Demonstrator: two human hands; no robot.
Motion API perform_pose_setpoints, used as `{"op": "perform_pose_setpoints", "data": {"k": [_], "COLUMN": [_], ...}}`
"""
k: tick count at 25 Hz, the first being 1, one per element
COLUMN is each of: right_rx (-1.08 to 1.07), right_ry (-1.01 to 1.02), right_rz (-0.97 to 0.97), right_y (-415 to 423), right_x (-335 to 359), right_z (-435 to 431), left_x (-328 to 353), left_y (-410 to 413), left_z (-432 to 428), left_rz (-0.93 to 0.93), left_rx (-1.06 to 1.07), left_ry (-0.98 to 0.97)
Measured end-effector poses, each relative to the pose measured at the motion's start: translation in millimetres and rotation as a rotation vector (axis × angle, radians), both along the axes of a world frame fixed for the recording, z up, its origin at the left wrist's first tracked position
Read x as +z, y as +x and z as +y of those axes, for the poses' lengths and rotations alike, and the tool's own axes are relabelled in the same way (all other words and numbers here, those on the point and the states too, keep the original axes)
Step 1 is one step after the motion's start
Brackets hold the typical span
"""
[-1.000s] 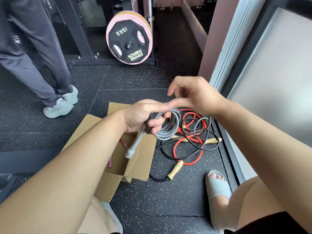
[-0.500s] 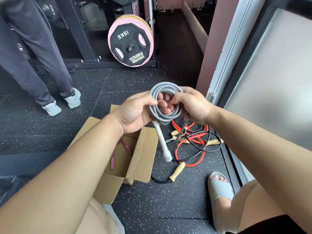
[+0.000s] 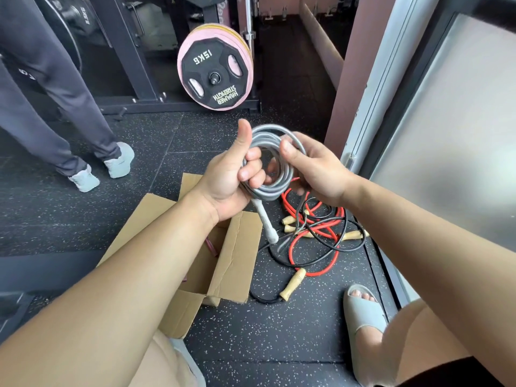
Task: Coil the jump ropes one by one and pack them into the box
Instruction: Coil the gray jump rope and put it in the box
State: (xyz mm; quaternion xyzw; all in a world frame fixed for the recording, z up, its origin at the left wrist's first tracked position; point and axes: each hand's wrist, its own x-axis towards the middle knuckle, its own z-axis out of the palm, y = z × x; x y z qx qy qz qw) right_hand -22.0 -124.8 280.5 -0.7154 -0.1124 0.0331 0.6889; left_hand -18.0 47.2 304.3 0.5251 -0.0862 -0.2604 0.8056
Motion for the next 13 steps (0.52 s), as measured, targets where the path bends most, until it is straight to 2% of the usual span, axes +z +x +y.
{"op": "perform_pose_setpoints", "data": {"k": [2,4,10,13], "right_rx": [-0.099,-0.189,-0.185,-0.304], "right_ry": [-0.004,-0.118,-0.287,-0.553], "right_rz": [-0.049,-0.092,-0.202,-0.352], "right_y": [1.8,6.3,5.7,1.1], "right_x": [-4.3,-11.9,-47.5,-46.9], "right_z": [-4.6,-11.3,-15.2,-11.3], "left_x": [3.9,9.5,18.4,17.0], "left_y": [2.0,4.2,23.6,29.5], "left_z": [2.3,7.2,34.9,40.3], "left_rz": [0.020,0.042,0.042,0.074], "left_rx": [0.031,0.030,0.046,0.095], "left_ry": [-0.030,-0.092,-0.419,-0.476]}}
